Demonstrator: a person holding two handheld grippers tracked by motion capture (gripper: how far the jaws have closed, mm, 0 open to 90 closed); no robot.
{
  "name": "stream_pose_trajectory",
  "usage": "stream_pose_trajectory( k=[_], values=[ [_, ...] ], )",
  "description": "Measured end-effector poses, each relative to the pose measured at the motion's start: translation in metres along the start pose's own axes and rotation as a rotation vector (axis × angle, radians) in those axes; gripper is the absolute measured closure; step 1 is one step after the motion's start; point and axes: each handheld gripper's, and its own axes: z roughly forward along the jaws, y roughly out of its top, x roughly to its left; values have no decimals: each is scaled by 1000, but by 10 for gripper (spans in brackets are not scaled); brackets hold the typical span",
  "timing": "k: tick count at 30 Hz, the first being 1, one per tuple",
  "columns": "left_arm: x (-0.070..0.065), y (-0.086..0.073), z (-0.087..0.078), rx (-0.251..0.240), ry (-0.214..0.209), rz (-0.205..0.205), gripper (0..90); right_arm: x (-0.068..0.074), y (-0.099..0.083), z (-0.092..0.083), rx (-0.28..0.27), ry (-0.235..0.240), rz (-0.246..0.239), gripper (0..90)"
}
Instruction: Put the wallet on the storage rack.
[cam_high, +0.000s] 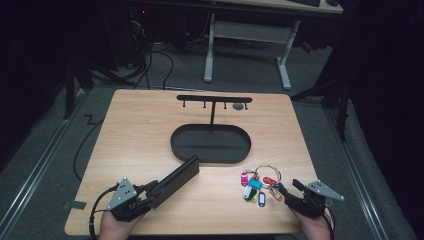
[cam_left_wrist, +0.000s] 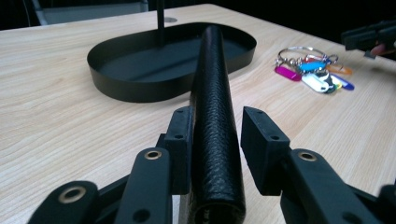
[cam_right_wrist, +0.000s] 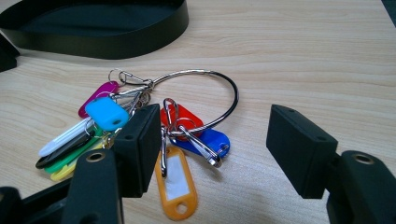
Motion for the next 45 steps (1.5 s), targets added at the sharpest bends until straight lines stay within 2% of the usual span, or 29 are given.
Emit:
stream_pose_trajectory(
  k=[4,12,15,19,20,21,23,25,26,30,33,39,40,43,45],
  values=[
    [-3,0,2,24,11,24,637,0,0,1,1,3,-3,360],
    [-11,2,6,101,76,94,651,0,0,2,8,7,-4,360],
    [-14,6,7,134,84,108,660,1,0,3,9,10,-3,360],
    [-18,12,11,191,102,133,655,1,2,6,12,29,-3,347],
    [-19,15,13,222,115,144,654,2,2,8,17,34,-13,346],
    [-19,15,13,222,115,144,654,2,2,8,17,34,-13,346],
    [-19,18,15,256,115,142,654,4,4,10,20,46,-27,346],
    [-20,21,17,306,128,154,641,5,4,10,19,57,-38,346],
    [-21,24,19,330,133,159,606,4,3,10,22,68,-45,346],
    [-24,30,21,364,135,179,639,-1,2,9,17,76,-20,346],
    [-24,36,23,390,119,165,656,-6,4,7,3,87,5,349],
    [-24,46,27,482,131,173,658,-6,2,-2,-15,89,-2,354],
    [-24,46,27,482,131,173,657,-6,2,-2,-15,89,-2,354],
    [-23,51,30,521,126,192,652,-8,1,-3,-15,84,5,354],
    [-22,54,32,538,108,199,651,-8,2,-5,-21,81,4,354]
  ],
)
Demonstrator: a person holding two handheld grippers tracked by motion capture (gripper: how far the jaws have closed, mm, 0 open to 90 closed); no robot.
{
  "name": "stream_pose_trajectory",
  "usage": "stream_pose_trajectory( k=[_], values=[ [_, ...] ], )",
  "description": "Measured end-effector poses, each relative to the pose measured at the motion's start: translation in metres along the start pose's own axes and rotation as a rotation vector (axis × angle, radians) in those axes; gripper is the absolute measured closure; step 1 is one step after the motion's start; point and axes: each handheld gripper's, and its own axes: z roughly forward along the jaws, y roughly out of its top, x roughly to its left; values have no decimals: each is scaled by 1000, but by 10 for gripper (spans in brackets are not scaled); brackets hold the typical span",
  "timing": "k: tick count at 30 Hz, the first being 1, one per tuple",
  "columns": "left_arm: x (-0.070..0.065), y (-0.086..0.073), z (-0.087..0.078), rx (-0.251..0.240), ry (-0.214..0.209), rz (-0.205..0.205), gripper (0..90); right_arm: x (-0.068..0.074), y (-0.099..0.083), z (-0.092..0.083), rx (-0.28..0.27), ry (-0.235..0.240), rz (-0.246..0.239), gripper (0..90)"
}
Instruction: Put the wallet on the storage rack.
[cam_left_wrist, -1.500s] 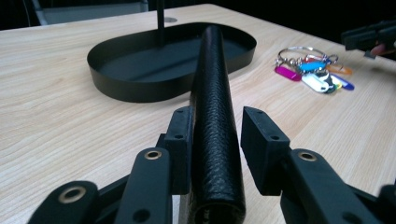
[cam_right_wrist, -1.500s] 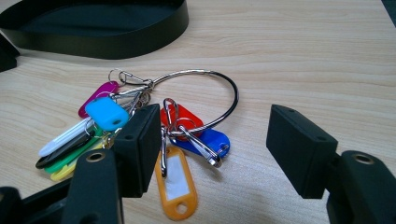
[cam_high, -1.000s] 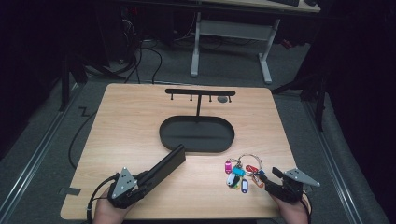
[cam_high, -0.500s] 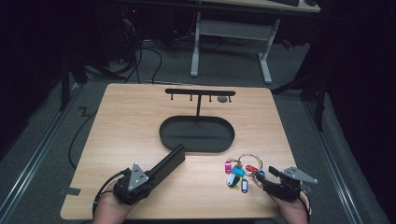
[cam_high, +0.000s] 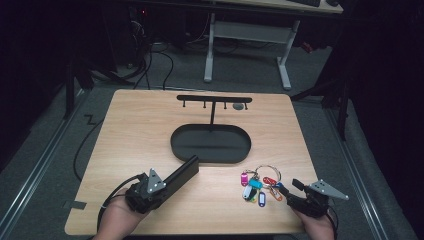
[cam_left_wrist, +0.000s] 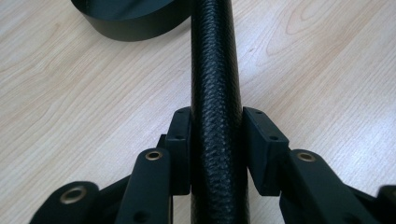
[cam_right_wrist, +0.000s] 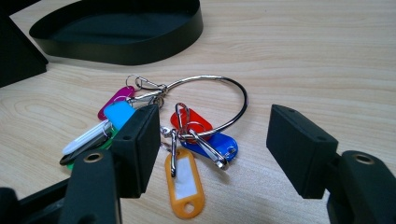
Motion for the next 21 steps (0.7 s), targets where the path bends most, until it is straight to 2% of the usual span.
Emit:
stream_pose_trajectory(
  k=[4,8,10,16,19,21],
  values=[
    [4,7,0,25,-25,-3,648,3,-1,-4,-3,-4,-14,354],
    [8,13,2,48,-49,-15,646,2,-2,-6,-4,-6,-5,354],
    [13,18,2,78,-90,-42,658,3,-2,-6,-4,-7,-5,354],
    [16,24,3,102,-95,-33,668,2,-3,-5,5,-6,-10,354],
    [16,25,3,102,-108,-32,713,2,-2,-5,0,-5,-2,354],
    [15,24,3,96,-100,-22,726,2,-1,-3,2,-3,-7,354]
  ],
)
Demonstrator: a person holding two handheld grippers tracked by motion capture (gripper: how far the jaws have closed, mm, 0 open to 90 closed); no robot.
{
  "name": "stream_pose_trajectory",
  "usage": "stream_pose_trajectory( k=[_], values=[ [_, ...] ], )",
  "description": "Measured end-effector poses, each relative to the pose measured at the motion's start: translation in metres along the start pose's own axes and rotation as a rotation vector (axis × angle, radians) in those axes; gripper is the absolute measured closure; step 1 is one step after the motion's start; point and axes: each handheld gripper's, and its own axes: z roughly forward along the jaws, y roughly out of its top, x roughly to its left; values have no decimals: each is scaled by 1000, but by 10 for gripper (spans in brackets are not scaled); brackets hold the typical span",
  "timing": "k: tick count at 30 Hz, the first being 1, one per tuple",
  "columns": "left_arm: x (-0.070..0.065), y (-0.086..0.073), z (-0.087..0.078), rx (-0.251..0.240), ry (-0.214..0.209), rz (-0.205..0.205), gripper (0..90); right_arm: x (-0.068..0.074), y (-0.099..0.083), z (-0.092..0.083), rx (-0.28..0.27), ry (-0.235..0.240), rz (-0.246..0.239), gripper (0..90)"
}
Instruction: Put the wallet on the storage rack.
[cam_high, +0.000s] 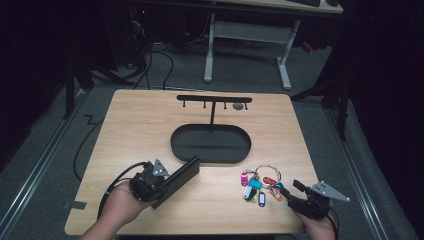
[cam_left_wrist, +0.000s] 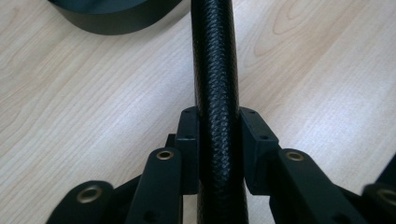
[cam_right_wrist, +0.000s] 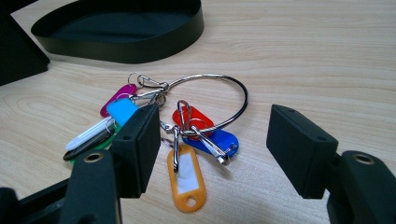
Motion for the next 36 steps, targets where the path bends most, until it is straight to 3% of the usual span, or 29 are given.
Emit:
stream_pose_trajectory(
  k=[8,13,14,15,20,28,29,33,36],
  values=[
    [-5,-2,-1,-20,35,75,744,-1,-1,2,10,6,14,354],
    [-7,1,-9,-78,56,125,744,-1,-2,1,13,2,16,355],
    [-9,4,-14,-101,66,159,744,-2,-3,1,14,1,19,355],
    [-9,4,-14,-101,66,159,744,-2,-3,1,14,1,19,355],
    [-12,17,-23,-153,103,251,743,-2,-3,0,14,-2,20,355],
    [-10,36,-21,-158,140,334,743,-3,-4,-1,16,-5,22,356],
    [-11,41,-20,-163,152,368,743,-3,-4,-1,14,-5,24,356],
    [-10,49,-17,-158,165,403,743,-4,-4,-2,14,-4,24,356],
    [-9,61,-13,-154,180,457,743,-4,-4,-3,10,-6,21,356]
  ],
)
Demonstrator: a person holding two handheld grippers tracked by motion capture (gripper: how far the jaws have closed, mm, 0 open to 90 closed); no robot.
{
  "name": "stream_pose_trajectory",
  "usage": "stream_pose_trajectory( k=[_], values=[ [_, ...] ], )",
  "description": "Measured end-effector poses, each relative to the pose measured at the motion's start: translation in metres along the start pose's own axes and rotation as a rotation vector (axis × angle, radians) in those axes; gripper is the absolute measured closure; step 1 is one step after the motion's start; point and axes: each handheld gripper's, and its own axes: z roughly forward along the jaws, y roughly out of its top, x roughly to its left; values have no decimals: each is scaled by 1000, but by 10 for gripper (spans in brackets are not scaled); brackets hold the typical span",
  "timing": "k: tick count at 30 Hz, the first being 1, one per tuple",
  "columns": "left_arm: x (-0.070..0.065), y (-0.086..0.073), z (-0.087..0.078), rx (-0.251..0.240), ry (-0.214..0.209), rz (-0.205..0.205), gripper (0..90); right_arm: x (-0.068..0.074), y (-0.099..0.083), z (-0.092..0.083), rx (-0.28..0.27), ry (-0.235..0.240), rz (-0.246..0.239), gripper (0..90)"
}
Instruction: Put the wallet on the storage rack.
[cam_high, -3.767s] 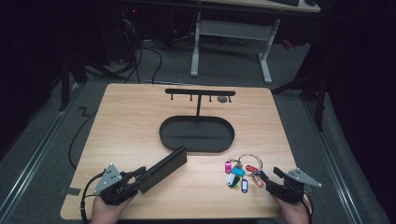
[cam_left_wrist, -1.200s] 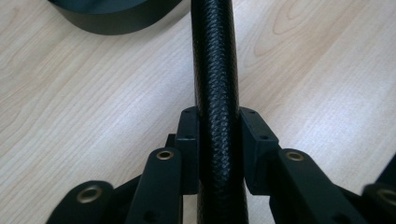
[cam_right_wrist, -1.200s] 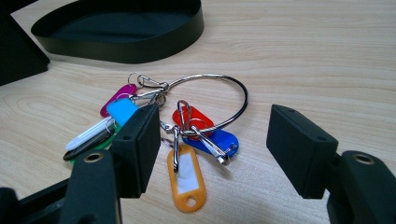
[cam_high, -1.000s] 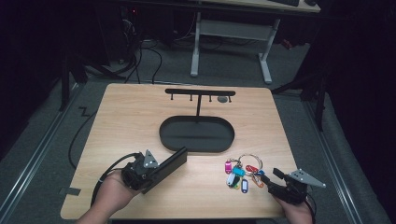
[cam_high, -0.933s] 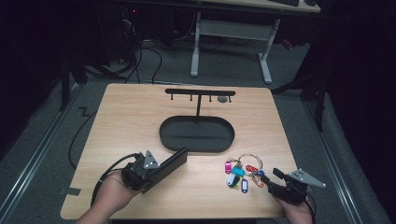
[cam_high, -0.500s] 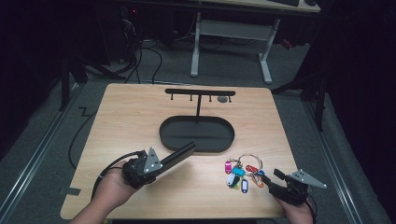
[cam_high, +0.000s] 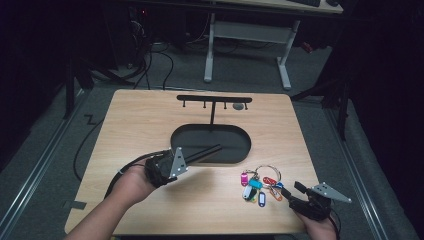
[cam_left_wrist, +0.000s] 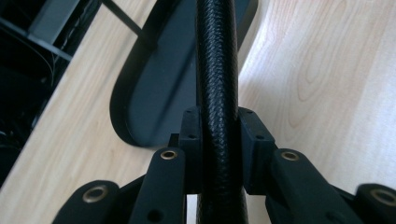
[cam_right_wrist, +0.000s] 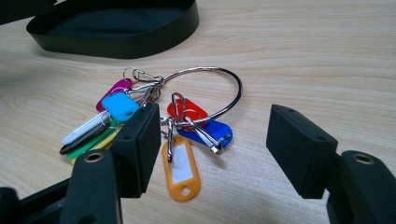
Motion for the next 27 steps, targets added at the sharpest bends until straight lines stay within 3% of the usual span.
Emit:
stream_pose_trajectory(
  k=[1,5,16,17,18,20,27],
  values=[
    [0,0,0,0,0,0,743,0,0,0,0,0,0,356],
    [8,11,7,-12,18,65,743,0,0,-1,0,-1,1,356],
    [23,30,25,-22,35,148,741,-2,-2,-6,-5,-10,-1,358],
    [26,34,29,-24,40,173,741,-2,-3,-7,-3,-13,8,358],
    [26,34,29,-24,40,173,742,-2,-3,-7,-3,-13,8,358],
    [28,36,34,-32,44,224,741,-2,-4,-7,-3,-13,3,359],
    [36,48,58,-8,54,254,741,-3,-6,-12,-10,-20,9,360]
  ],
)
